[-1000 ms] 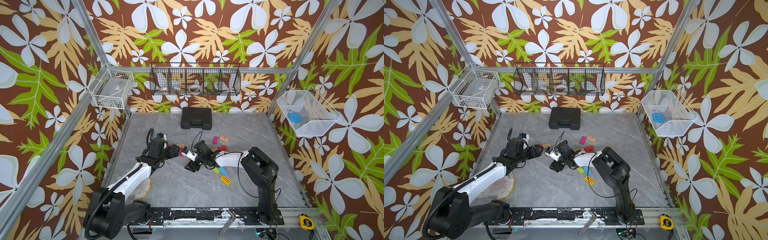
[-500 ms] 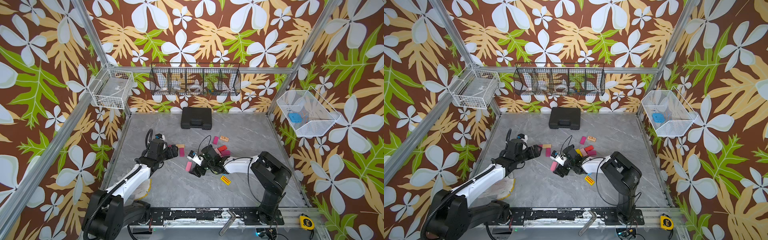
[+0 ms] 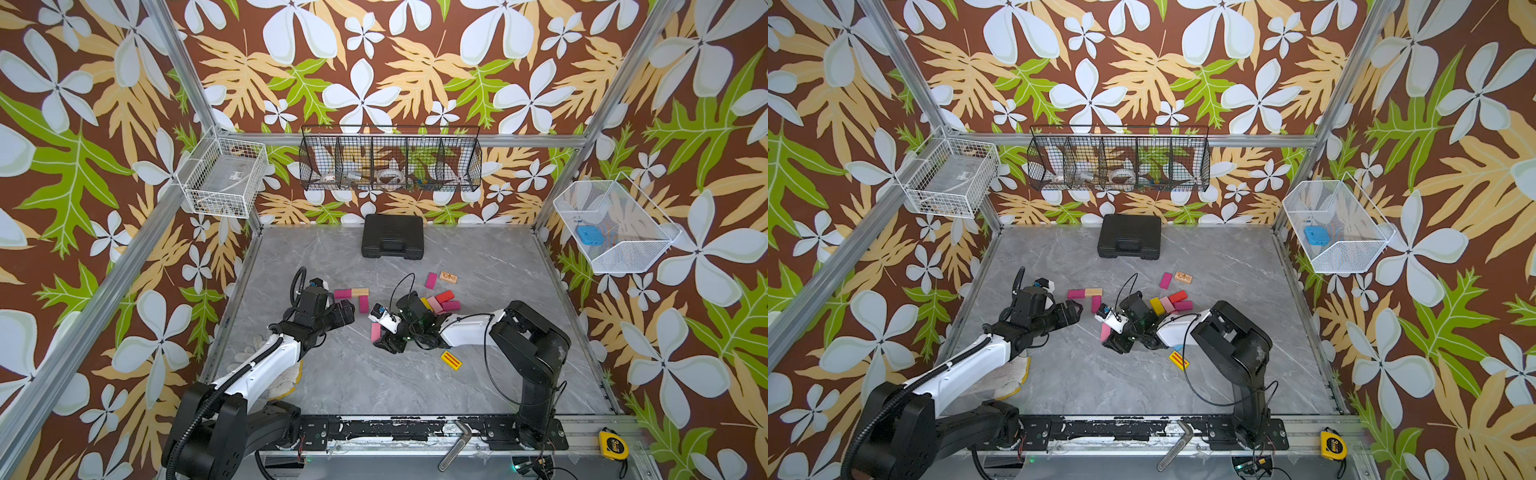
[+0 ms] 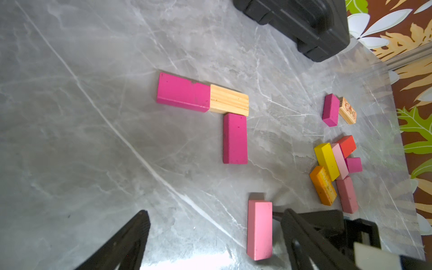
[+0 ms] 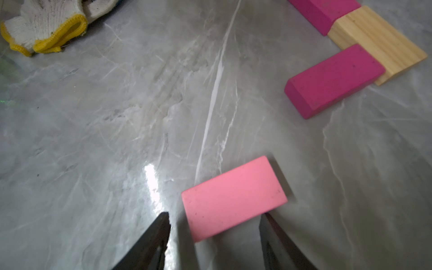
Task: Assemble the number 7 with building blocks
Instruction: Assemble the building block at the center of the board.
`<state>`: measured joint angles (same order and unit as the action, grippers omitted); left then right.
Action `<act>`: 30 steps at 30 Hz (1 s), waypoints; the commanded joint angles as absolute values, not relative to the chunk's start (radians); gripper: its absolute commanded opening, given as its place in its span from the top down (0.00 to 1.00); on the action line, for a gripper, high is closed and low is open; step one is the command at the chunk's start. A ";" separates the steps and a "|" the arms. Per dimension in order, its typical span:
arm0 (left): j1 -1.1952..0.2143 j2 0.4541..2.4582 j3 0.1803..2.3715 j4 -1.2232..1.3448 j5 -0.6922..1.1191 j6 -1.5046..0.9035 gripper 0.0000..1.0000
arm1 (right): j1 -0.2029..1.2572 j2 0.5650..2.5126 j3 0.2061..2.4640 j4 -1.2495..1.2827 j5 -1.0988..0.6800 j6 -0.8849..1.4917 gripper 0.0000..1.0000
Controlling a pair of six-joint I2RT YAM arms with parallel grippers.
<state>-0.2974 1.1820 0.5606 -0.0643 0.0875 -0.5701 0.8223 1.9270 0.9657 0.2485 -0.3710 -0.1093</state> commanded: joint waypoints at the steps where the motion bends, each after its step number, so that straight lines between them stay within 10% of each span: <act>1: -0.297 1.190 0.551 -0.059 0.095 -0.578 0.10 | 0.822 1.955 1.002 0.230 -0.354 -0.143 0.42; 30: -0.296 1.253 0.560 -0.070 0.083 -0.551 0.10 | 0.804 1.989 1.011 0.168 -0.373 -0.259 0.49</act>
<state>-0.2974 1.2598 0.5549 -0.0723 0.0898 -0.5621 0.8040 1.9709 1.0012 0.2615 -0.3698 -0.2253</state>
